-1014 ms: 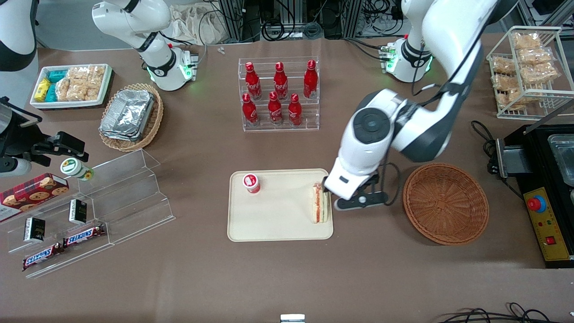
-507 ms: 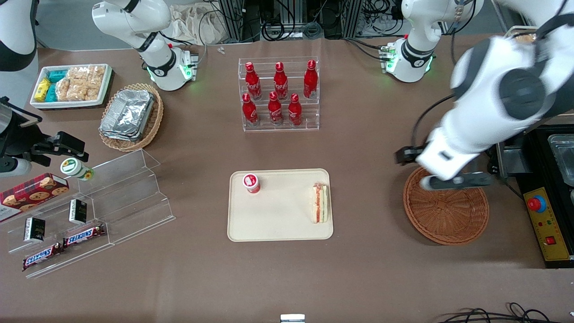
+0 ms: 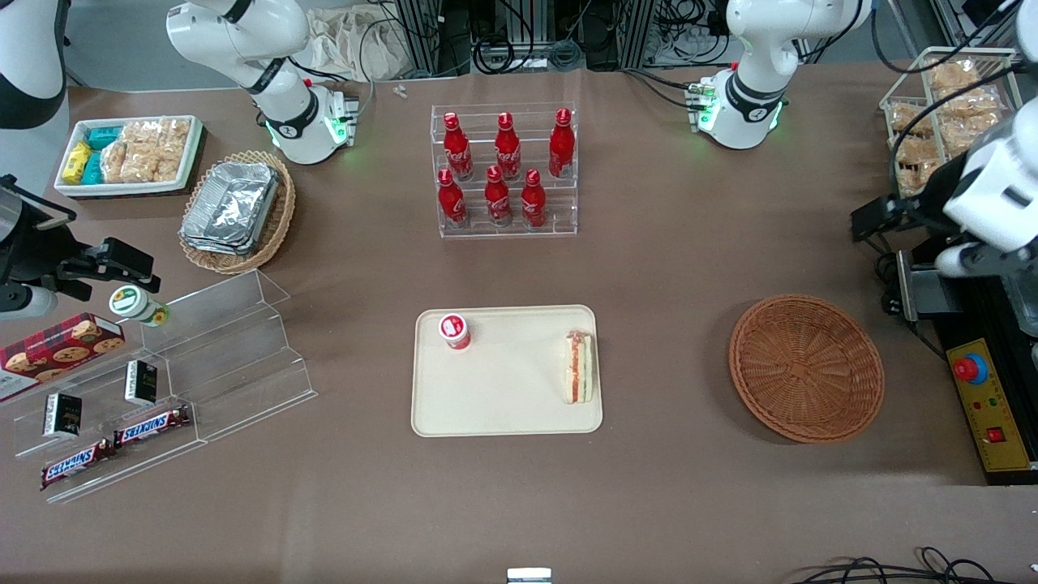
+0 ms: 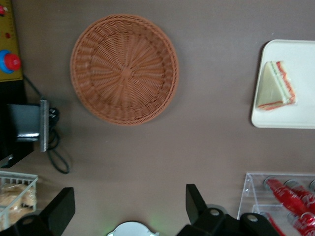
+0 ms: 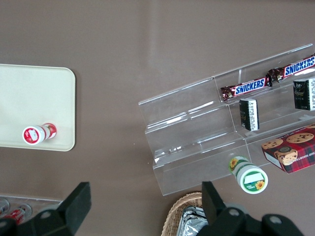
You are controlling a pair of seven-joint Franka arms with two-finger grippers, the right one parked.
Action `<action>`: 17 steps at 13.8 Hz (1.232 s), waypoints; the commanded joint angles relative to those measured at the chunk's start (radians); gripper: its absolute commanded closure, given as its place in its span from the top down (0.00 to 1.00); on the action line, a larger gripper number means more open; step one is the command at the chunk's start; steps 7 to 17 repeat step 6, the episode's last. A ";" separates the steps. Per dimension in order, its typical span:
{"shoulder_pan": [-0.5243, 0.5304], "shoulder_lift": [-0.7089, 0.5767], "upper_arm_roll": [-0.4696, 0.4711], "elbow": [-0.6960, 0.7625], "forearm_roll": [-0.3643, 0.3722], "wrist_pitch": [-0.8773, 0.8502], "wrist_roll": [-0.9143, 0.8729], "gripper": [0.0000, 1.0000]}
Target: Place sandwich from basket to tray
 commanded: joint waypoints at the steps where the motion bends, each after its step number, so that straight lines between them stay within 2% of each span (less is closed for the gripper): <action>1: -0.012 -0.057 0.012 -0.074 -0.001 0.008 0.021 1.00; 17: -0.027 -0.042 0.011 -0.043 0.017 0.008 0.022 1.00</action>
